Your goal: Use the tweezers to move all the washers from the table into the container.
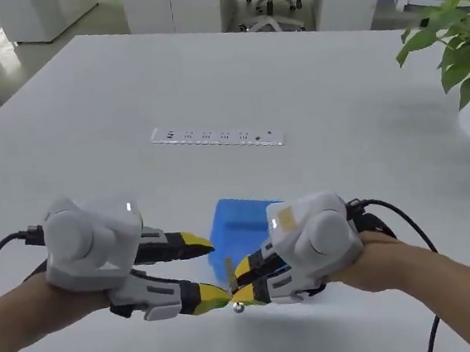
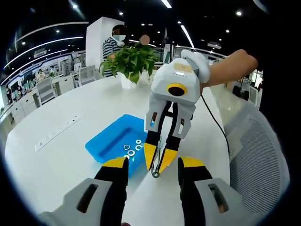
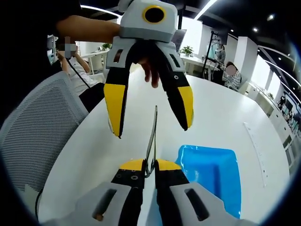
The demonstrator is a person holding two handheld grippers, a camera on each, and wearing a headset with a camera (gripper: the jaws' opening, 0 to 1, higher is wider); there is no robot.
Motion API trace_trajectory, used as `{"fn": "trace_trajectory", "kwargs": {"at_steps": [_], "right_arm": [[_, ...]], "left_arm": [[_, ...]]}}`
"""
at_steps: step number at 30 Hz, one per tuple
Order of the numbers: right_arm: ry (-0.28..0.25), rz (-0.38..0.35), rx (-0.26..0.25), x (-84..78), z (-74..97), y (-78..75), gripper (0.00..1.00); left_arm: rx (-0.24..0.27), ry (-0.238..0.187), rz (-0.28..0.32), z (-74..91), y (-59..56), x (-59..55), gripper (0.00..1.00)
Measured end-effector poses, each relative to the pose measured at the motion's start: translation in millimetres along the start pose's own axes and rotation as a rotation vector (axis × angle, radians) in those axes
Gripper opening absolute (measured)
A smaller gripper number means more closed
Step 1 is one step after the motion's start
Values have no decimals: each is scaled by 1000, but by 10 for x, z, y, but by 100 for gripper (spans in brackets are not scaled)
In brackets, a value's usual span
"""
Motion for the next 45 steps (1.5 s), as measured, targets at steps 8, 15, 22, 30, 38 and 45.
{"fn": "trace_trajectory", "kwargs": {"at_steps": [8, 15, 22, 30, 38, 45], "right_arm": [[-14, -1, -4, 70, 120, -4, 9], [-35, 1, -20, 127, 230, -31, 9], [-65, 5, -23, 209, 359, -93, 9], [-73, 16, -36, 229, 470, -159, 9], [-79, 22, -70, 204, 565, -261, 9], [-84, 20, -92, 152, 585, -346, 9]], "left_arm": [[19, -19, 36, 41, -24, -4, 67], [44, -42, 31, 74, -56, 50, 76], [48, -38, 35, 61, -92, 62, 84], [55, -35, 18, 69, -115, 86, 89], [72, -17, 20, 44, -115, 96, 98], [82, -15, 23, 33, -87, 104, 99]]}}
Point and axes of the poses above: the centre of the closed fingertips' face, and the gripper's own axes: z roughly backward along the fingers, y roughly to its left, x roughly out of its top, the point moved 10 cm from there along z, roughly backward along the fingers, and after that the axes turned 8 degrees about y, right-handed, at the moved point
